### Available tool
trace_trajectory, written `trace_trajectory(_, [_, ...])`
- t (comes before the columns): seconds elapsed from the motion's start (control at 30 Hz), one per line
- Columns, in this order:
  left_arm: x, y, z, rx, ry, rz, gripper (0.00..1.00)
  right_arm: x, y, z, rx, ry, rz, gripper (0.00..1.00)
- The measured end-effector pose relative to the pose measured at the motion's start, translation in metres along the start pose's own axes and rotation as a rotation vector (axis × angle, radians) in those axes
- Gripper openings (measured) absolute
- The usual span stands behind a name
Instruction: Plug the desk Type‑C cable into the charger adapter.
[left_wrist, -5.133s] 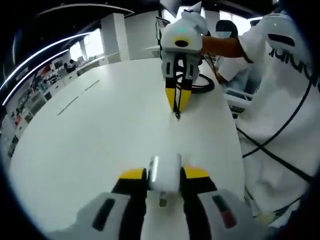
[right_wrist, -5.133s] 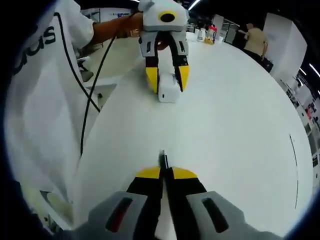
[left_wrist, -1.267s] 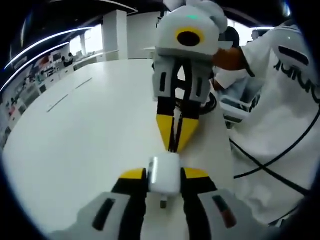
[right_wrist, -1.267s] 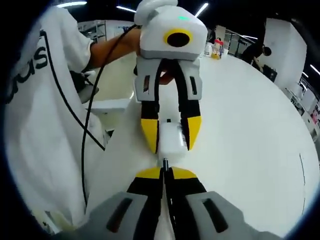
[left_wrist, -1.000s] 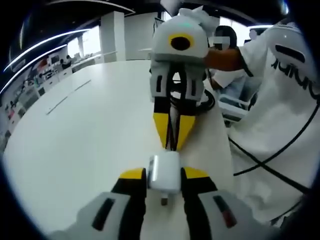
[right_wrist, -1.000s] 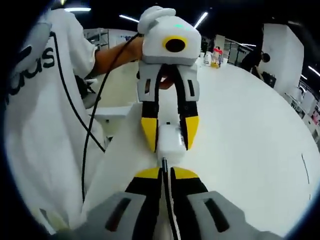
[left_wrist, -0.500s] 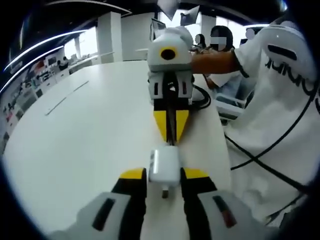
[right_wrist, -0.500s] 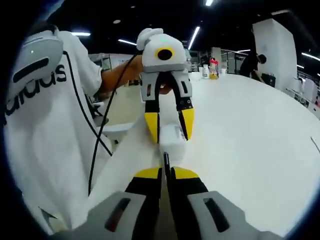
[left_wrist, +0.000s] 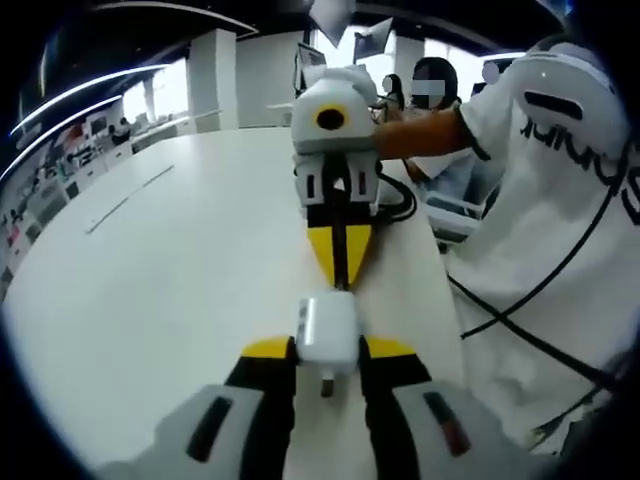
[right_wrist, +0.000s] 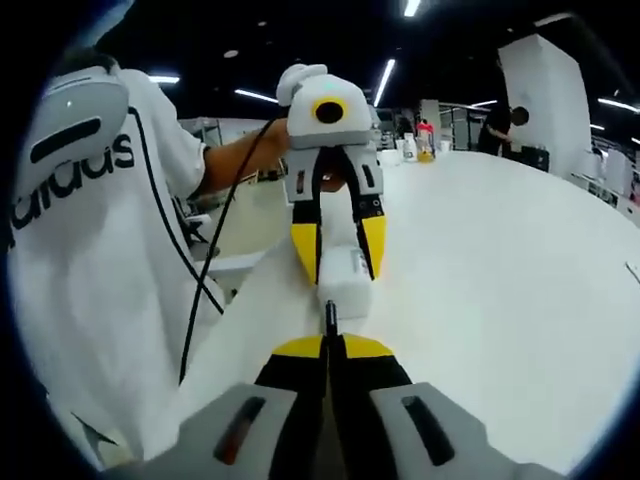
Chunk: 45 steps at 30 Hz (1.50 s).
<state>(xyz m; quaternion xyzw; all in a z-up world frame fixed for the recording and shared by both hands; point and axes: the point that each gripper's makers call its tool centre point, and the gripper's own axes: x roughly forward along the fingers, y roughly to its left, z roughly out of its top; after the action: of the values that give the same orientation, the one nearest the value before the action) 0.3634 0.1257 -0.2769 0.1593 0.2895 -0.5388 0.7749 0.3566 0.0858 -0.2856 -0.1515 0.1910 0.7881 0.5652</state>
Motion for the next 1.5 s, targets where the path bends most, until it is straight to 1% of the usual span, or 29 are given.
trace_trajectory(0.1, [0.001,0.0,0.001,-0.022,-0.01,-0.001,0.24,0.0,-0.001,0.001,-0.007,-0.003,-0.012,0.02])
trace_trajectory(0.23, [0.002,-0.001,0.001,-0.006,-0.012,-0.01,0.24,0.001,0.0,0.0,-0.002,0.001,-0.012,0.01])
trace_trajectory(0.37, [0.003,0.0,0.001,-0.014,-0.016,-0.015,0.24,0.002,0.002,0.001,0.006,0.0,-0.011,0.0])
trace_trajectory(0.4, [0.004,0.0,0.001,-0.043,-0.029,-0.017,0.24,0.001,0.001,0.001,0.021,0.0,-0.014,0.0])
trace_trajectory(0.53, [0.005,0.0,0.001,-0.062,-0.039,-0.015,0.24,0.003,0.002,0.002,0.046,0.009,-0.028,0.0])
trace_trajectory(0.6, [0.006,0.001,0.001,-0.067,-0.04,-0.013,0.24,0.004,0.003,0.002,0.034,0.025,-0.037,0.0])
trace_trajectory(0.63, [0.007,0.001,0.002,-0.083,-0.047,-0.015,0.24,0.005,0.003,0.004,0.037,0.015,-0.039,0.0])
trace_trajectory(0.7, [0.006,0.001,0.0,-0.086,-0.04,-0.015,0.25,0.006,0.002,0.004,0.047,0.023,-0.04,0.0])
trace_trajectory(0.73, [0.005,0.002,0.0,-0.078,-0.045,-0.014,0.25,0.007,0.001,0.003,0.052,0.027,-0.04,0.0])
trace_trajectory(0.77, [0.007,0.002,0.0,-0.099,-0.053,-0.009,0.25,0.006,0.0,0.002,0.048,0.031,-0.052,0.0])
trace_trajectory(0.8, [0.008,0.002,0.0,-0.103,-0.06,-0.009,0.25,0.007,0.0,0.001,0.031,0.031,-0.054,0.0])
trace_trajectory(0.87, [0.008,0.001,0.0,-0.089,-0.054,-0.013,0.25,0.007,-0.001,0.001,0.013,0.028,-0.054,0.01])
trace_trajectory(1.07, [0.008,0.001,-0.001,-0.075,-0.045,-0.021,0.26,0.007,-0.001,0.001,0.013,0.019,-0.055,0.03])
trace_trajectory(1.2, [0.006,0.005,-0.002,-0.07,-0.07,-0.013,0.26,0.008,-0.005,0.003,-0.007,-0.009,-0.08,0.03])
trace_trajectory(1.27, [0.006,0.006,-0.001,-0.066,-0.071,-0.007,0.26,0.009,-0.006,0.004,-0.023,-0.014,-0.089,0.03])
trace_trajectory(1.5, [0.005,0.007,-0.002,-0.058,-0.07,-0.003,0.26,0.009,-0.008,0.004,-0.021,-0.025,-0.089,0.05])
